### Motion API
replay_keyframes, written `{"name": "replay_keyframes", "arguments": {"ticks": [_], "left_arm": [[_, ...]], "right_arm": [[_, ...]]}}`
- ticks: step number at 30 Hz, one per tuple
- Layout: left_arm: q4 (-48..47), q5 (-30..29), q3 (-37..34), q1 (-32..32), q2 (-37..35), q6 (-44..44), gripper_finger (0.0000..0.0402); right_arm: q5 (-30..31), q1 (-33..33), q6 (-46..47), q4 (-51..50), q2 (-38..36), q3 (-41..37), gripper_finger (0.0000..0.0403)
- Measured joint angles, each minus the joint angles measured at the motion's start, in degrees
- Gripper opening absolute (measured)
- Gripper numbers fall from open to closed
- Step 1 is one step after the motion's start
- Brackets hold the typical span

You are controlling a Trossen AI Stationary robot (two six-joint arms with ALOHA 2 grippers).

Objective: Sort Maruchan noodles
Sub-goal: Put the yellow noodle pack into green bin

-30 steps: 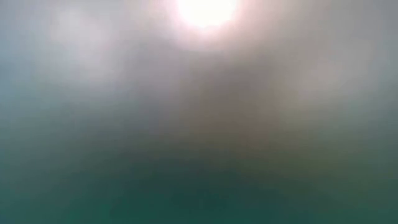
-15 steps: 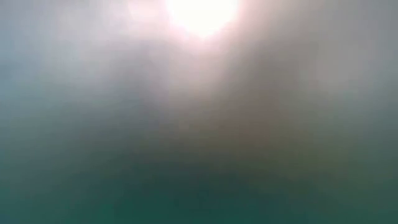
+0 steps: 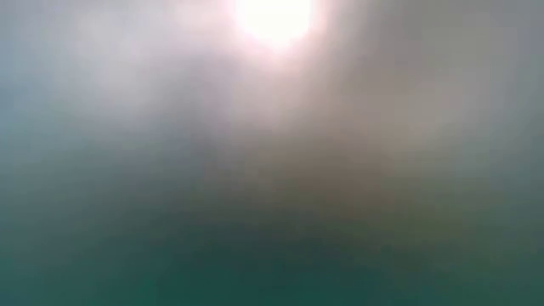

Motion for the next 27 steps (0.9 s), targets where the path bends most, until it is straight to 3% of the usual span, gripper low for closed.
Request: {"name": "replay_keyframes", "arguments": {"ticks": [5, 11, 21, 27], "left_arm": [[0.7, 0.0, 1.4, -0.3, 0.0, 4.1, 0.0162], [1.1, 0.5, 3.2, -0.4, 0.0, 7.6, 0.0162], [1.0, 2.6, 6.2, -1.4, -0.1, 10.3, 0.0162], [0.7, 3.5, 6.7, -2.9, -0.3, 10.2, 0.0162]], "right_arm": [[8.2, 9.5, 7.2, -2.7, -3.8, 0.0, 0.0115], [15.0, 20.0, 9.8, 6.4, -2.6, 0.0, 0.0115], [15.0, 26.7, 4.4, 23.5, 8.3, 0.0, 0.0116], [7.8, 26.6, 2.9, 33.5, 13.8, 0.0, 0.0116]]}}
